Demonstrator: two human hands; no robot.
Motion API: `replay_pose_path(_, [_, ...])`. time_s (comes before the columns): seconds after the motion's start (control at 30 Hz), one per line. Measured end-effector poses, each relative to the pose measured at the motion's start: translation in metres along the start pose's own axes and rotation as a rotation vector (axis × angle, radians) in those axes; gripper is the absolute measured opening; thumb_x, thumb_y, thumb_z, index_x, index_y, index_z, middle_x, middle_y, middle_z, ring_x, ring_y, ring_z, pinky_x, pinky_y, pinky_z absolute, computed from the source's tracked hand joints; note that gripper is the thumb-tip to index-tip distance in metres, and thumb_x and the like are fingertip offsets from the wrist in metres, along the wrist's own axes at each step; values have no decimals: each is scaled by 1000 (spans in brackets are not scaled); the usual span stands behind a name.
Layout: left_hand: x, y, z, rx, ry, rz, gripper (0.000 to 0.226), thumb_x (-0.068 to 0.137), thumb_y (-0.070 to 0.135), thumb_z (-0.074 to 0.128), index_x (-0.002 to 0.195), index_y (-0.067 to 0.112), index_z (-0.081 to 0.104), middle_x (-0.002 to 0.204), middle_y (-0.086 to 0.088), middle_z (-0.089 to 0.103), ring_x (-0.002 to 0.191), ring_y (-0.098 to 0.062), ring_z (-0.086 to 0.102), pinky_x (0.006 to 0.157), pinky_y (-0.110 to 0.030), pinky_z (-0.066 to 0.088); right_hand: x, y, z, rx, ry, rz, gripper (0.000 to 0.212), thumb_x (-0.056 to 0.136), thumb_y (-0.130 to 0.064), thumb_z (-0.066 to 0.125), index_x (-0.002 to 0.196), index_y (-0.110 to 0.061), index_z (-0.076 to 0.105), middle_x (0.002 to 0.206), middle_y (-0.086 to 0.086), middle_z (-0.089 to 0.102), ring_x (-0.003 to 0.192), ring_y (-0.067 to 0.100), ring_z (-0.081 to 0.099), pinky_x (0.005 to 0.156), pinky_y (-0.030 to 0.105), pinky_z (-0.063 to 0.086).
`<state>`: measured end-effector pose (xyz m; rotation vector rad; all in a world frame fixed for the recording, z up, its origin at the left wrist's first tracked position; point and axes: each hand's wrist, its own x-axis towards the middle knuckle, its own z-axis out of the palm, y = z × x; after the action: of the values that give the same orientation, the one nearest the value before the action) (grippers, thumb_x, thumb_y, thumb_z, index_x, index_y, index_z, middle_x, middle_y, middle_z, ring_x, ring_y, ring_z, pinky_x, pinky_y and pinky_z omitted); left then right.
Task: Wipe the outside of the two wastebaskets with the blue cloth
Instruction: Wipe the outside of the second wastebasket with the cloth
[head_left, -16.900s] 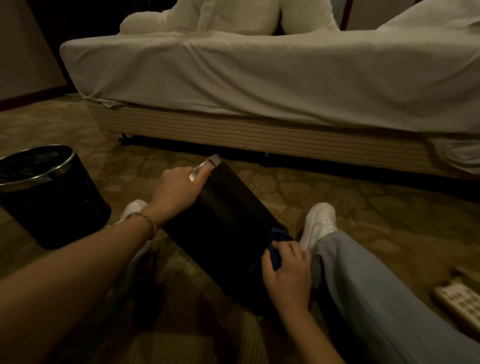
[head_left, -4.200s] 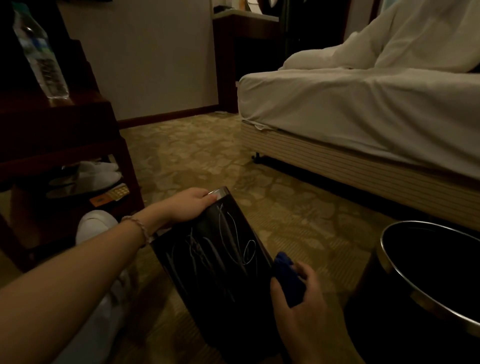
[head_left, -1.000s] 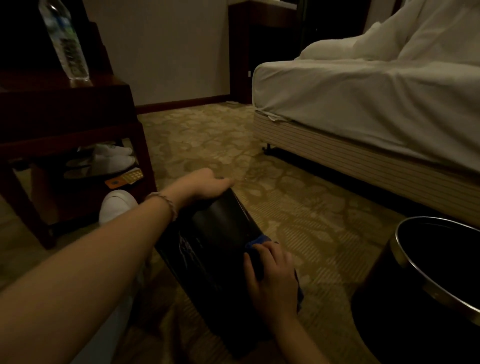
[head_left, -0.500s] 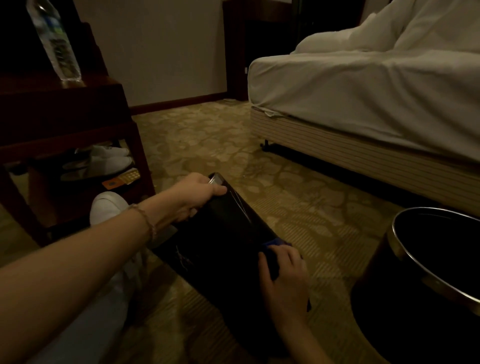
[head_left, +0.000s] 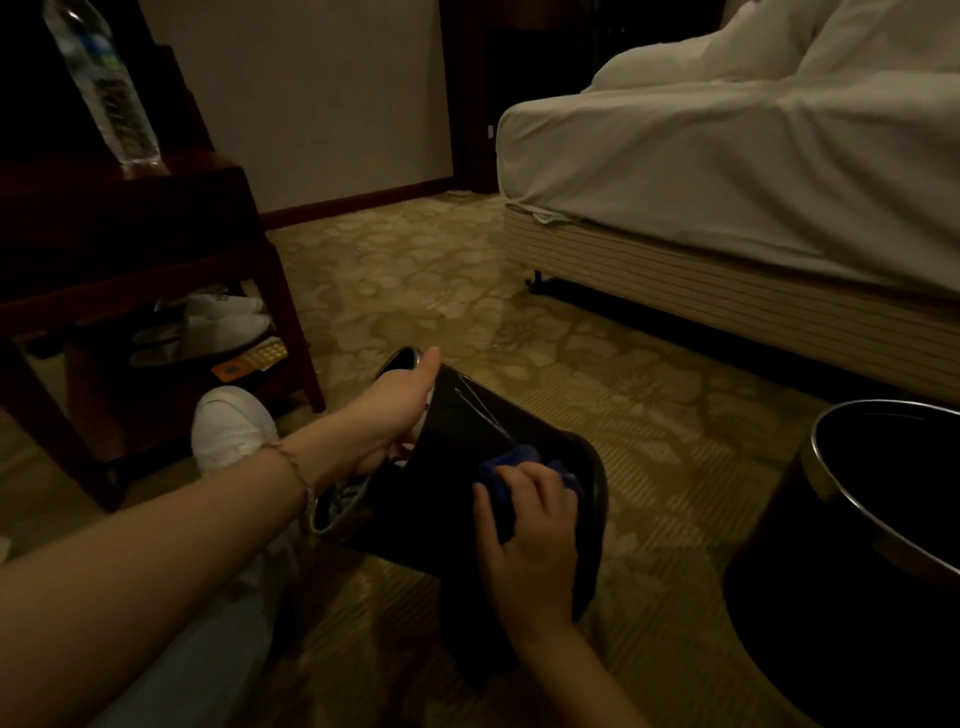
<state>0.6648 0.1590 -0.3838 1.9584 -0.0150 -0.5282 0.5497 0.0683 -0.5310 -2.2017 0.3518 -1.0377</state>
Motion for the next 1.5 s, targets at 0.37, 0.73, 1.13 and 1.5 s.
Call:
replay_pose_path(0.37, [-19, -20, 0, 74, -77, 216, 52, 103, 44, 30, 88, 13, 69, 65, 0, 72, 59, -10, 69, 61, -26, 49, 55, 41, -9, -22, 77, 254, 32, 94, -44, 49, 101, -17, 65, 103, 4, 60, 93, 26, 58, 80, 36, 48])
replay_pose_path(0.73, [-20, -24, 35, 117, -10, 356, 58, 101, 48, 31, 72, 12, 67, 69, -2, 69, 63, -13, 65, 62, -27, 46, 26, -17, -19, 57, 95, 144, 41, 95, -51, 37, 104, -20, 63, 102, -3, 58, 91, 15, 52, 77, 14, 34])
replay_pose_path(1.13, [-24, -36, 4, 117, -80, 249, 76, 97, 60, 25, 101, -5, 64, 83, -17, 69, 77, -35, 68, 83, -46, 55, 27, 60, -22, -25, 106, 380, 50, 89, -57, 33, 93, -19, 65, 99, -1, 59, 90, 27, 60, 81, 46, 51])
replay_pose_path(1.5, [-25, -33, 16, 243, 9, 402, 68, 100, 54, 24, 63, 14, 65, 58, 2, 64, 53, -2, 60, 61, -26, 41, 31, -46, -15, 59, 13, -41, 35, 96, -49, 42, 107, -23, 65, 108, -8, 59, 93, 12, 51, 78, 18, 38])
